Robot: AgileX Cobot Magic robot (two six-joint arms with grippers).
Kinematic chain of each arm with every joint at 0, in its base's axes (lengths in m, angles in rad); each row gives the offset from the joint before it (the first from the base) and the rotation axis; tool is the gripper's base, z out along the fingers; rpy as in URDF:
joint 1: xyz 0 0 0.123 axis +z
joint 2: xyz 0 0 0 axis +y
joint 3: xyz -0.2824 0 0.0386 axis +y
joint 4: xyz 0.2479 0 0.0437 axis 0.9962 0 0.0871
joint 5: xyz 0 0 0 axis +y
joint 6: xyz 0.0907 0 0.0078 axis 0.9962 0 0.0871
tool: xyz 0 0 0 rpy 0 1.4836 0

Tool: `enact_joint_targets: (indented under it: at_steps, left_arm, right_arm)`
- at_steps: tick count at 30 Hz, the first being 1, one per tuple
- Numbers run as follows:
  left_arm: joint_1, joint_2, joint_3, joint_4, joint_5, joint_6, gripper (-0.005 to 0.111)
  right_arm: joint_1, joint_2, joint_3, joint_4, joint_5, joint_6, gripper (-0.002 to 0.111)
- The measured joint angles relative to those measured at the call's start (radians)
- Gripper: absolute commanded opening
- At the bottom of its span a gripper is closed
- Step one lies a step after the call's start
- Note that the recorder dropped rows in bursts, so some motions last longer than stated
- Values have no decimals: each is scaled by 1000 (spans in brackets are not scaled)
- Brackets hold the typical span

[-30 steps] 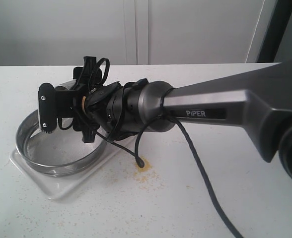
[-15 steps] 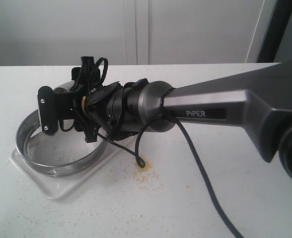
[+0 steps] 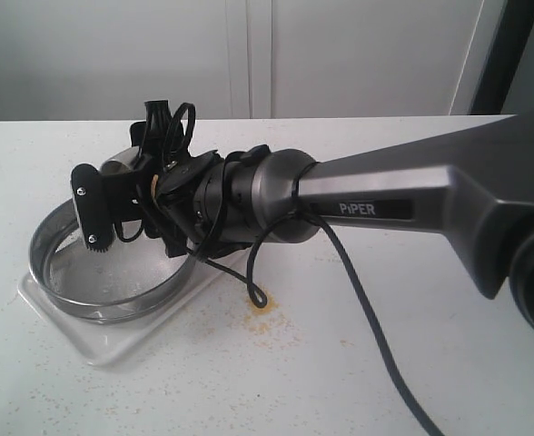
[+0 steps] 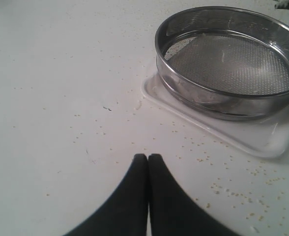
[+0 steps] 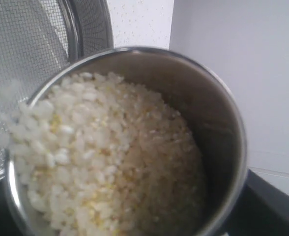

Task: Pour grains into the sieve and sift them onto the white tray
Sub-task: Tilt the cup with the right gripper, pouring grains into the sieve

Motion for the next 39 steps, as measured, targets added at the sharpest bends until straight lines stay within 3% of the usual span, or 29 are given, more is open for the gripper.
enact_joint_targets:
  at_steps: [39]
  left_arm:
    - [0, 0, 0, 0, 0, 0, 0]
  right_arm:
    - [0, 0, 0, 2, 17, -179, 0]
